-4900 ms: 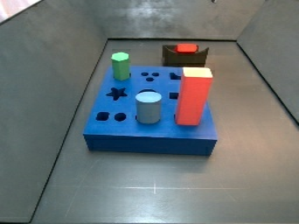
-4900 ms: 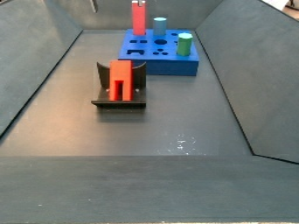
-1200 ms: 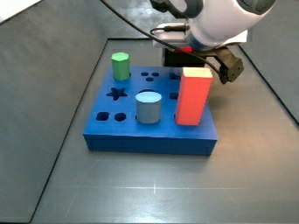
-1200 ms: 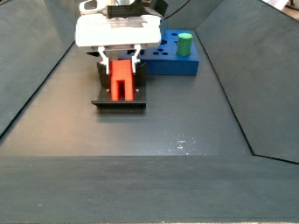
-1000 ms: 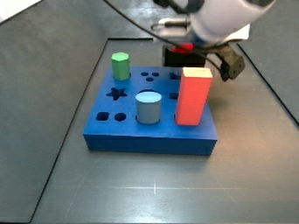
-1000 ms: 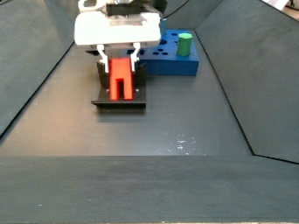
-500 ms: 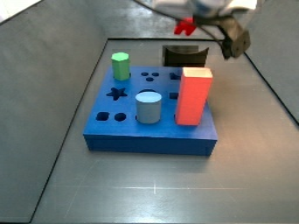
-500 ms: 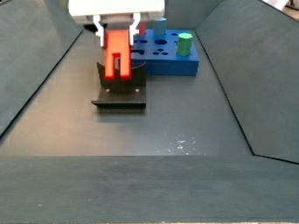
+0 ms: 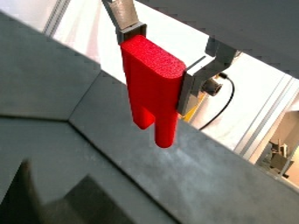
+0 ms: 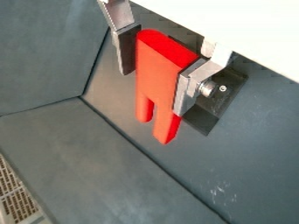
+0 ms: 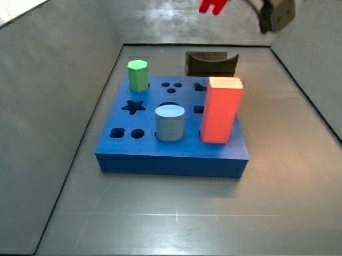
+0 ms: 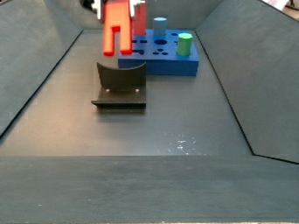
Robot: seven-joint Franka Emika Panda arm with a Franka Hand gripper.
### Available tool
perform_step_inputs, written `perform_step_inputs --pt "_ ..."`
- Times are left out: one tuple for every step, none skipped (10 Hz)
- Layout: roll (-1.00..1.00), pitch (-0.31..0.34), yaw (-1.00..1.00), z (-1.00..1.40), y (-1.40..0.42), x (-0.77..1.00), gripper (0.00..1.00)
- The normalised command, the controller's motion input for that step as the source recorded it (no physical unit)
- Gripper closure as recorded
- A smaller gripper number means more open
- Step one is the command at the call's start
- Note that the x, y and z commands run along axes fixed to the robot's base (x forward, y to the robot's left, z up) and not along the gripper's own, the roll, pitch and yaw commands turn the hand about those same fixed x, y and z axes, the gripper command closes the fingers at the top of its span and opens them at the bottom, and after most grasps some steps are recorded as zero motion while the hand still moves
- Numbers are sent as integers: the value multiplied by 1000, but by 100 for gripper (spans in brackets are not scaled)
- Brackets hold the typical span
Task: Pick up the square-circle object. Move up. Place the square-circle object on the fixture. Regrasp the square-circle object. Move to above the board. Insert the square-circle object.
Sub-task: Move to above the board.
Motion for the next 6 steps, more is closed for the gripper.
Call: perform_step_inputs --pt "-49 116 124 1000 31 -56 100" --pt "-48 91 130 1000 27 -50 100" --pt "-45 67 125 1000 22 -43 100" --pt "-41 54 117 1000 17 -37 100" --pt "-42 44 106 1000 11 -30 100" --pt "-41 41 88 1000 4 -19 100"
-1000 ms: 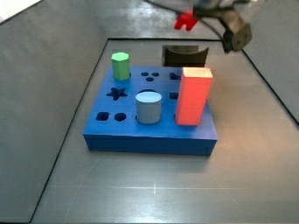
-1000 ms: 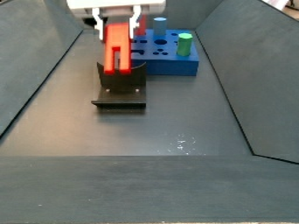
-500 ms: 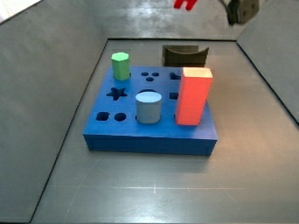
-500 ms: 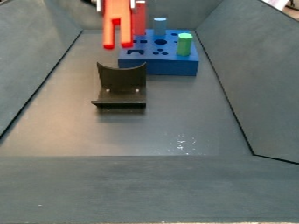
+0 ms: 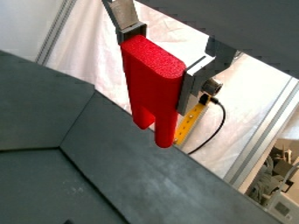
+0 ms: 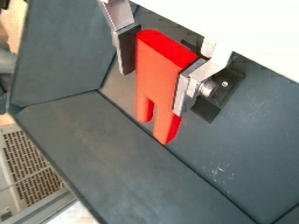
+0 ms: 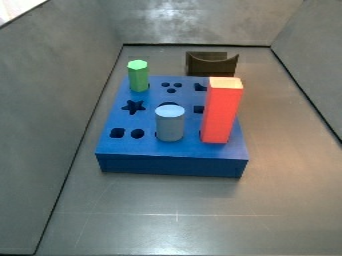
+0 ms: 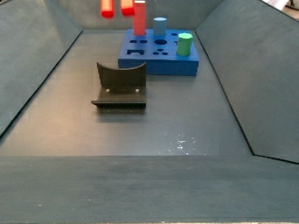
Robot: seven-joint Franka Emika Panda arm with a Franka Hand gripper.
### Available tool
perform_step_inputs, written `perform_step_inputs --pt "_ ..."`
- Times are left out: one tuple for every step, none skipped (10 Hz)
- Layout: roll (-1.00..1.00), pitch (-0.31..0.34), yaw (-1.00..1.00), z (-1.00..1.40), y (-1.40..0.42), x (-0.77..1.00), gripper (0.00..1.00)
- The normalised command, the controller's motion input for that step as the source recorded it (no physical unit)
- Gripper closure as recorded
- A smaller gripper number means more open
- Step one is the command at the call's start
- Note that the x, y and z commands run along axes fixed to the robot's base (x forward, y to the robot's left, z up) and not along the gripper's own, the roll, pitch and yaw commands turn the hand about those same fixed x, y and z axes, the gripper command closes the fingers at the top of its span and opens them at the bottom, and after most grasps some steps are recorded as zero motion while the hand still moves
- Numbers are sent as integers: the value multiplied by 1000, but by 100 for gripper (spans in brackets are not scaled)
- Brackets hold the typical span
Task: Pick up the square-circle object. Move up. Place the square-circle object on the fixture. Regrasp the square-circle object. Move to above the board. Insert the square-circle object.
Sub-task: Move to above the board.
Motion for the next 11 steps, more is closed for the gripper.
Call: perform_step_inputs --pt "-41 48 76 1000 -2 -10 100" --pt "-42 59 65 837 -9 -1 100" --pt "-47 68 58 672 -14 13 100" --pt "-45 85 56 449 -16 14 100" --pt "-47 90 56 283 -20 14 100" --pt "-1000 3 10 -31 -1000 -444 100" --pt "-1000 0 12 -40 -1000 -443 100" --pt "-1000 -19 13 -20 -1000 -465 100" --pt "-1000 -29 9 -31 -1000 -473 100" --pt "-1000 -36 6 -32 -1000 -486 100" --pt "-1000 -40 3 -24 -1000 -493 100"
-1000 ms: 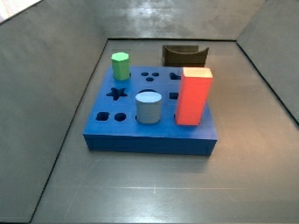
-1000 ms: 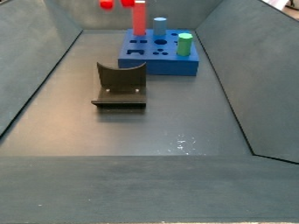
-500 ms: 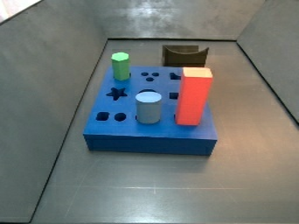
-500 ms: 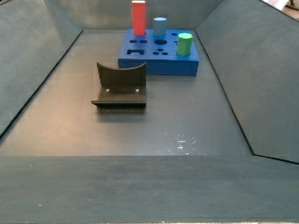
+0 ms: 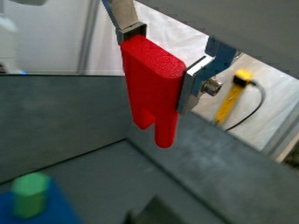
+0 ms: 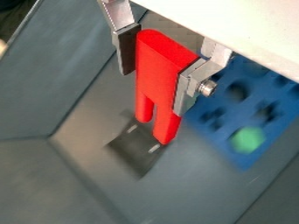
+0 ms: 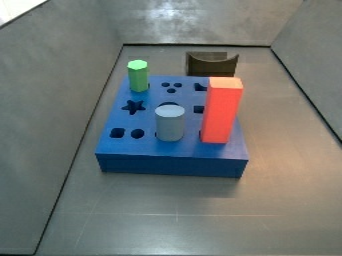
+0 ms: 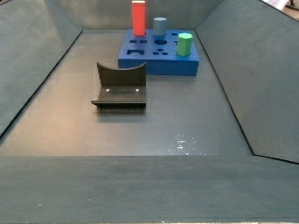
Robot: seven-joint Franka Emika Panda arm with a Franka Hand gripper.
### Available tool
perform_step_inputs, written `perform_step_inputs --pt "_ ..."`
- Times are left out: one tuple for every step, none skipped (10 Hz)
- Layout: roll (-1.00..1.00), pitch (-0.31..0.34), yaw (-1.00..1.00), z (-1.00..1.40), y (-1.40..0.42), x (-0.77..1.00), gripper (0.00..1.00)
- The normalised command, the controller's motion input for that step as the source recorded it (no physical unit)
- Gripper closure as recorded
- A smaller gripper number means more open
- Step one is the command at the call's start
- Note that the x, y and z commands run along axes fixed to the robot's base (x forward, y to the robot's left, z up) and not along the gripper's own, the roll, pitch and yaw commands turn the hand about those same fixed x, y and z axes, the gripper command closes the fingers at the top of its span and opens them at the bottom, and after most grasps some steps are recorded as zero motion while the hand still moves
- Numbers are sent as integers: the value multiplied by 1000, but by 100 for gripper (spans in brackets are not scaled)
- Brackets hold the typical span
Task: Pick up the square-circle object. Move up. Place the square-circle object on the fixture. Regrasp the square-circle object. Move to above the board. Insert the square-circle object.
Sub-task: Move to above the board.
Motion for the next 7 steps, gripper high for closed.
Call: perform_step_inputs --pt "-1000 -46 -1 -31 -1000 -514 100" --pt "-1000 -52 -6 -30 -1000 -521 100" --pt "-1000 -62 -8 -27 -1000 -557 100" --pt "-1000 -72 -12 -30 -833 -485 100" --pt "-1000 -87 -15 -11 -532 -344 100" --pt "-840 -79 -16 -11 -290 -219 100" --pt "-551 -55 -12 -8 -118 -125 100"
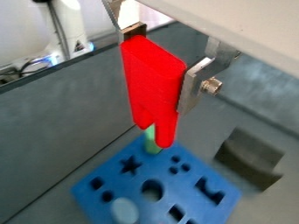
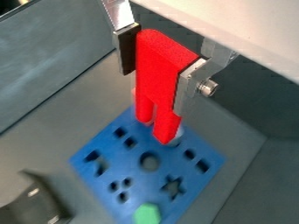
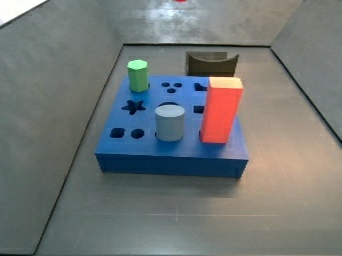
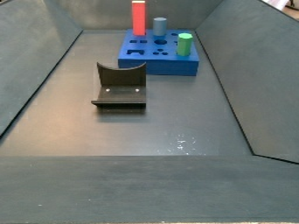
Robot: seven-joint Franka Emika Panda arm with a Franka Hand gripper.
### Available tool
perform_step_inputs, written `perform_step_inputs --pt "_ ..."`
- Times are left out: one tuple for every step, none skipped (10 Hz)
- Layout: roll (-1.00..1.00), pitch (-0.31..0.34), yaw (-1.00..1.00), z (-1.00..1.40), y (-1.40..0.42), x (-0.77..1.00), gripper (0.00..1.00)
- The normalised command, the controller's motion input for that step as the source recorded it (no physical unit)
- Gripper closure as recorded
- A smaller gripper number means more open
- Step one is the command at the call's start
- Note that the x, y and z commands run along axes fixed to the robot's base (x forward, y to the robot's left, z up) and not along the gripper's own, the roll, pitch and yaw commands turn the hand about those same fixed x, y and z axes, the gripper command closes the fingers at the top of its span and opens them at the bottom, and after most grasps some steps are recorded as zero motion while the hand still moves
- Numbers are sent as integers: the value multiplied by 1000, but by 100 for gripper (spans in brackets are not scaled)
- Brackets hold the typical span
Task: Pick up the square-circle object. Move up. Place the square-circle object on the fixture. Regrasp the square-circle object. Move to above the board. Insert the square-circle object.
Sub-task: Move to above the board, then insert the square-circle object.
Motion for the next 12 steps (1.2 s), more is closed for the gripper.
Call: perform_step_inputs --pt "-357 -45 -10 -7 -56 -80 100" --pt "-232 -30 -8 -5 -31 -53 100" --pt "0 0 0 0 0 -23 100" --pt "0 -6 0 0 0 -11 100" --pt "-26 -107 43 -160 -17 -103 100" --pt "-43 -117 37 -174 0 -94 100" --pt "-24 -184 0 -497 0 -377 100" --pt "0 -169 0 -900 -120 -369 100" --pt "0 -86 31 -969 -200 -280 100" --pt "0 -86 60 -954 -249 -240 100" --pt "-50 -110 109 -629 -229 -26 100" --pt "0 -11 9 0 -40 0 100"
